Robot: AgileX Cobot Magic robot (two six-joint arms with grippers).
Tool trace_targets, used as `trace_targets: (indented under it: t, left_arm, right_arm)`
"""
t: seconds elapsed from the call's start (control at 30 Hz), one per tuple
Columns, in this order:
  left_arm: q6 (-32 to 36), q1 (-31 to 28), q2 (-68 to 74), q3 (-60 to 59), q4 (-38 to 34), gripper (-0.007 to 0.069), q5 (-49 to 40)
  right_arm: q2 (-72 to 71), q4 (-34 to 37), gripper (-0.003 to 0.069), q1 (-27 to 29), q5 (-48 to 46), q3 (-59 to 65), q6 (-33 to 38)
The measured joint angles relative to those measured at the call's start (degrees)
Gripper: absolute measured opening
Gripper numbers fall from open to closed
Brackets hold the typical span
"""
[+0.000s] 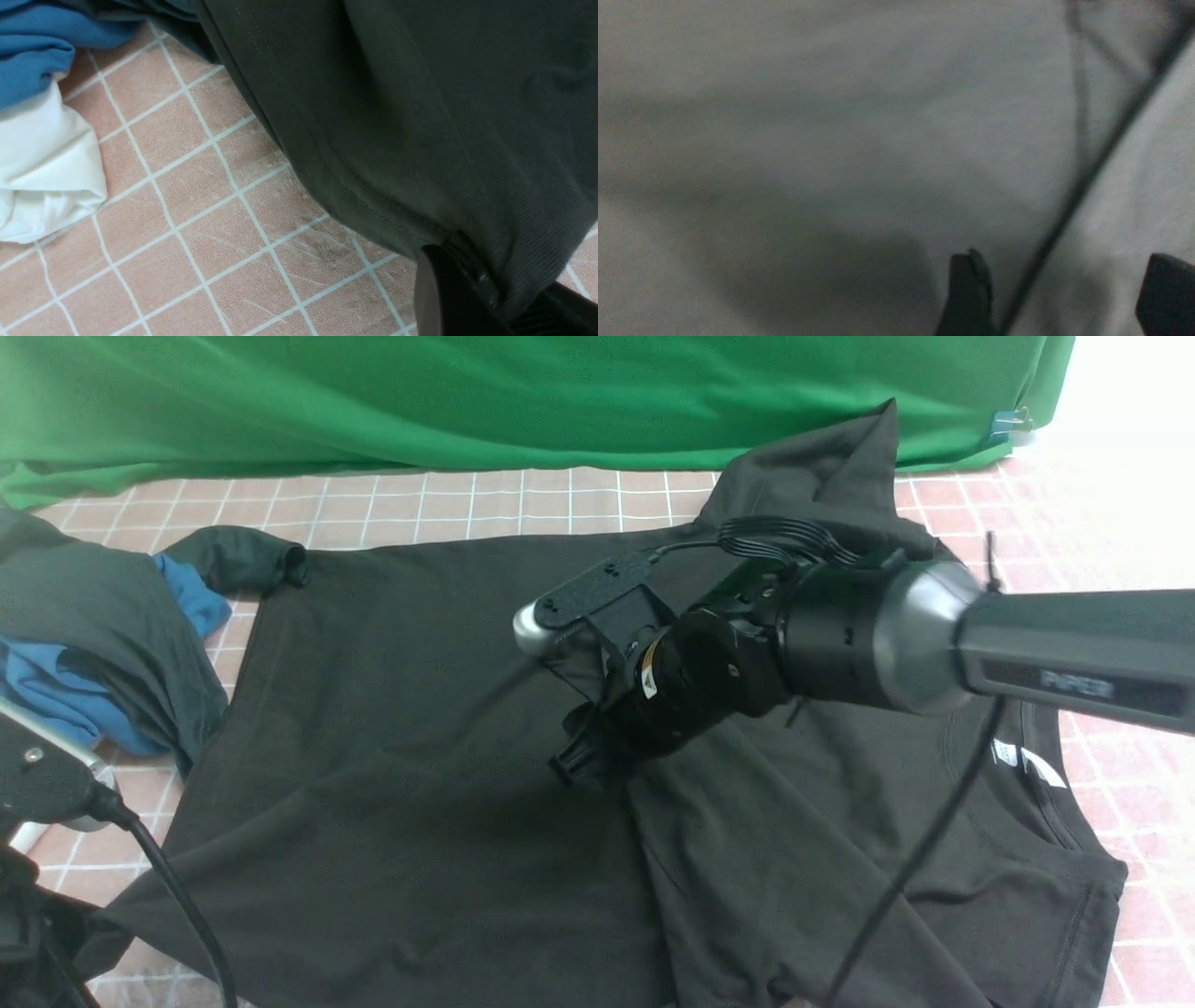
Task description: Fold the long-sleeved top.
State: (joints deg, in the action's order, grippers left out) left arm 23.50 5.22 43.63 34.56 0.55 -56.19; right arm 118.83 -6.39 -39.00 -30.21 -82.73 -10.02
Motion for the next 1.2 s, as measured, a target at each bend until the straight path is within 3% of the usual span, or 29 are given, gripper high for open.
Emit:
trace_targets:
  t: [0.27, 0.6, 0.97, 1.2]
  left_arm:
    - [0.0, 0.0, 0.0, 0.0, -0.02, 0.005, -0.56]
    - [0.0, 0.0, 0.0, 0.0, 0.04, 0.005, -0.68]
    - [0.0, 0.0, 0.0, 0.0, 0.04, 0.005, -0.8]
    - [0.0, 0.0, 0.0, 0.0, 0.04, 0.005, -0.68]
  right_arm:
    - [2.3, -0.87, 0.0316, 0.8, -1.09, -1.0, -1.15]
    - [1.81, -1.16, 0.005, 0.39, -2.02, -1.0, -0.35]
    - [-6.16, -0.76, 0.0034, -1.73, -5.95, -1.0, 1.34]
    - [-7.36, 3.91, 0.0034, -6.04, -11.06, -0.94, 8.7]
